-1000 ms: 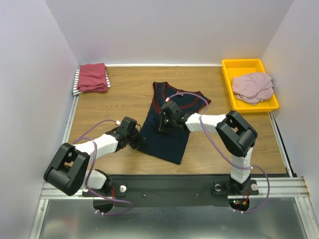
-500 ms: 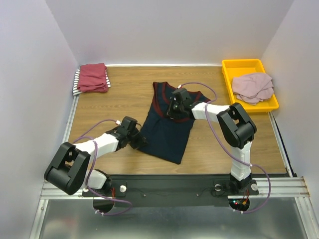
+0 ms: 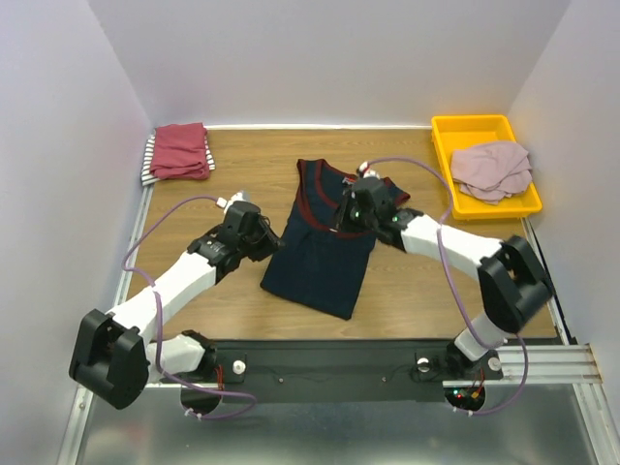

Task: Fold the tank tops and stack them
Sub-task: Fold the tank top

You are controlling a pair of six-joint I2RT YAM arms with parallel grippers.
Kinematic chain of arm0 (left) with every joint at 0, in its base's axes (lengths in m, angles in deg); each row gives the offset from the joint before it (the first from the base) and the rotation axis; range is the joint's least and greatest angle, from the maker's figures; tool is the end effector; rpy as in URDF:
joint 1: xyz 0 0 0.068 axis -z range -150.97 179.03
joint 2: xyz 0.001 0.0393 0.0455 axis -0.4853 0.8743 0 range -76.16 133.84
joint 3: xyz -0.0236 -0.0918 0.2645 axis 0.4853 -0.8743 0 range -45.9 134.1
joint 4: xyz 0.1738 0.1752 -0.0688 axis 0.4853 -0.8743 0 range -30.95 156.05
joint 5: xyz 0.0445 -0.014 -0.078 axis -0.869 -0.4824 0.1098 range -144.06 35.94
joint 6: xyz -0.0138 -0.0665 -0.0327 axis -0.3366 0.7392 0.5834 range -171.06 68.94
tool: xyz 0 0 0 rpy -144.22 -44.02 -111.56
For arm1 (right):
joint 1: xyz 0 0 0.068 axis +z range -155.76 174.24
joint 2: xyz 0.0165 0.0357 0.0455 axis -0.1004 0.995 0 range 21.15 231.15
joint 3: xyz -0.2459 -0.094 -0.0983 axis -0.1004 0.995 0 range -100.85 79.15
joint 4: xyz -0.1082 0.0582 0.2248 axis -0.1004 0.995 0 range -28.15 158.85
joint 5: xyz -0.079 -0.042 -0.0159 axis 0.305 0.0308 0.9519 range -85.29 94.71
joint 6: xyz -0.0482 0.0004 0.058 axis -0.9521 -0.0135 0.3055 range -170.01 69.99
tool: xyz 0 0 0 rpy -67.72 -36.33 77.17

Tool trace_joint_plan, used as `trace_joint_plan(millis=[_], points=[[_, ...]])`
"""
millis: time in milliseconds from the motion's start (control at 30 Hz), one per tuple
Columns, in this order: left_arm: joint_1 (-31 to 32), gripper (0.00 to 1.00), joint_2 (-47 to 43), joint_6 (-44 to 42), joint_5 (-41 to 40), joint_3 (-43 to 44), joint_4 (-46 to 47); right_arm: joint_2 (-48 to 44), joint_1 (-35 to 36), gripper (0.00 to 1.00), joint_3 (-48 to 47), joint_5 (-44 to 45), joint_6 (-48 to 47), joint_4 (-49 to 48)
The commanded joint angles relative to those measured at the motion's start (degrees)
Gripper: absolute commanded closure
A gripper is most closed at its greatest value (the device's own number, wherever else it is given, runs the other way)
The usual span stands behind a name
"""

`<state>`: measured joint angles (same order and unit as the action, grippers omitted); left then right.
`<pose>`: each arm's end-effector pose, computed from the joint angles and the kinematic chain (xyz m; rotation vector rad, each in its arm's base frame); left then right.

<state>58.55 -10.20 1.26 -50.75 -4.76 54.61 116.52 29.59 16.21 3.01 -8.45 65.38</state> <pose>0.2265 -0.1323 0.2350 -0.4286 2.2989 -0.8271 0.3179 0.2278 0.2262 0.1076 2.3076 0.7596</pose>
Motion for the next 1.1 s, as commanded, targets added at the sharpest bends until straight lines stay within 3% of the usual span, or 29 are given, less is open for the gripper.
trace_joint_plan(millis=[0, 167, 400, 600, 1067], points=[[-0.34, 0.66, -0.65, -1.43, -11.74, 2.27, -11.4, -8.24, 8.13, 0.78, 7.11, 4.58, 1.94, 5.95], [-0.86, 0.47, -2.58, -4.31, -11.75, 0.96, -11.76, -20.45, 13.15, 0.72, 19.75, 5.74, 9.66, 11.66], [-1.04, 0.45, -3.38, -4.42, -10.52, -4.22, -12.9, -31.9, 17.46, 0.55, 28.73, 2.31, 16.44, 17.21], [-0.95, 0.45, -1.88, -2.13, -8.68, -9.32, -10.63, -33.24, 20.19, 0.42, 32.79, 1.96, 20.13, 17.21], [-0.95, 0.44, -2.94, -3.18, -6.39, -15.39, -2.8, -27.35, 24.24, 0.41, 35.07, 4.59, 26.55, 10.18]])
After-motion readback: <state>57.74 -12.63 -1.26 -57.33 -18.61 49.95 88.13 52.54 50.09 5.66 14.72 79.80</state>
